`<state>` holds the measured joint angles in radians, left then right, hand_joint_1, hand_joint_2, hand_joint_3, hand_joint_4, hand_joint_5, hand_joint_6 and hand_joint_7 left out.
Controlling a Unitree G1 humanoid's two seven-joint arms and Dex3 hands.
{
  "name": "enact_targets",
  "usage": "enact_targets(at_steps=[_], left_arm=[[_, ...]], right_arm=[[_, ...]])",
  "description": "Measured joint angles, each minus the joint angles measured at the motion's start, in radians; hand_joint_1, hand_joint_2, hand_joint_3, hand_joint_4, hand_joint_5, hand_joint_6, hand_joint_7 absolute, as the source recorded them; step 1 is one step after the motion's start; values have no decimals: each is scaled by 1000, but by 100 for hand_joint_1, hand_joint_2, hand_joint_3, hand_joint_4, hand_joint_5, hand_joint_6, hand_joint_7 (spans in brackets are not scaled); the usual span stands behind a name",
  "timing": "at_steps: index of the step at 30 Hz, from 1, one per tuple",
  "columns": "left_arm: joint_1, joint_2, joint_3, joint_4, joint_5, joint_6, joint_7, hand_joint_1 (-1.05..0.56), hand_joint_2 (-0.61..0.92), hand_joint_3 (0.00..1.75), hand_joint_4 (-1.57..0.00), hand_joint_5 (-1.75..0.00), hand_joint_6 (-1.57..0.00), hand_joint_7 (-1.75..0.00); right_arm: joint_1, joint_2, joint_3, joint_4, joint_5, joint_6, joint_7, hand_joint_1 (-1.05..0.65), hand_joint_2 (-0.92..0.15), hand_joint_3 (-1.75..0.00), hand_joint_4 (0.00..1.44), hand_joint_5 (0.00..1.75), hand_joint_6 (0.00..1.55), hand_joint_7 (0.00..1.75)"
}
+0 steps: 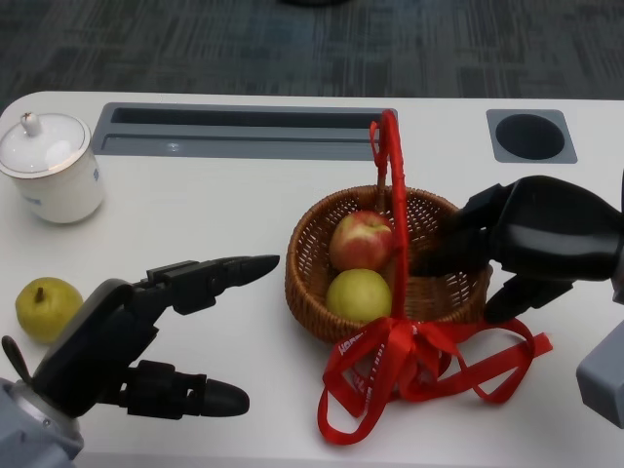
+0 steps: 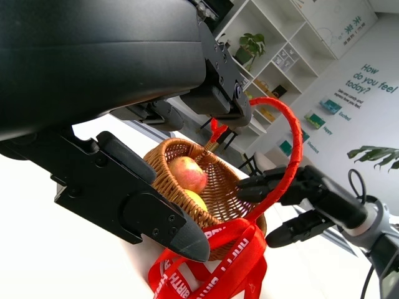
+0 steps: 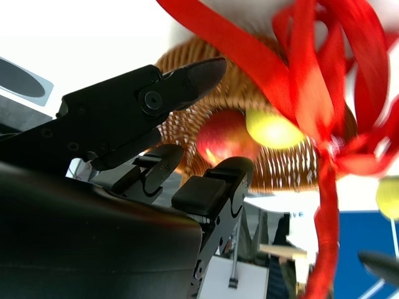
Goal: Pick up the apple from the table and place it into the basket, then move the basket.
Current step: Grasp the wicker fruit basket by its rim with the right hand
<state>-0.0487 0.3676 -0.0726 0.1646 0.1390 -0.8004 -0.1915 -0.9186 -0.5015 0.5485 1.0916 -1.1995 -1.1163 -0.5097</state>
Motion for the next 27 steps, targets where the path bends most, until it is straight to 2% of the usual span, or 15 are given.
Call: enact_targets(at_steps=[4, 10, 19, 22, 27], left_arm=[[20, -3, 4, -19, 0, 7, 0, -58, 70, 0, -55, -1, -54, 0], [51, -6, 9, -63, 2, 27, 0, -58, 70, 0, -55, 0, -55, 0], [64, -21, 15, -81, 3, 37, 0, -56, 70, 0, -57, -1, -56, -1], [69, -28, 16, -83, 5, 37, 1, -56, 70, 0, -58, -1, -57, -1], [76, -50, 19, -90, 16, 36, 10, -56, 70, 0, -59, -1, -58, -1]], right_arm=[[-61, 1, 139, 67, -71, 66, -110, -78, -80, -1, 72, 1, 66, 0], [-99, 10, 285, 122, -110, 131, -215, -81, -82, -1, 72, 0, 67, 1], [-118, 50, 448, 165, -136, 183, -266, -73, -80, 0, 76, 1, 70, 1], [-127, 65, 502, 172, -159, 212, -312, -70, -80, 0, 79, 2, 72, 1], [-144, 95, 583, 180, -187, 250, -392, -54, -84, -1, 83, 3, 75, 2]])
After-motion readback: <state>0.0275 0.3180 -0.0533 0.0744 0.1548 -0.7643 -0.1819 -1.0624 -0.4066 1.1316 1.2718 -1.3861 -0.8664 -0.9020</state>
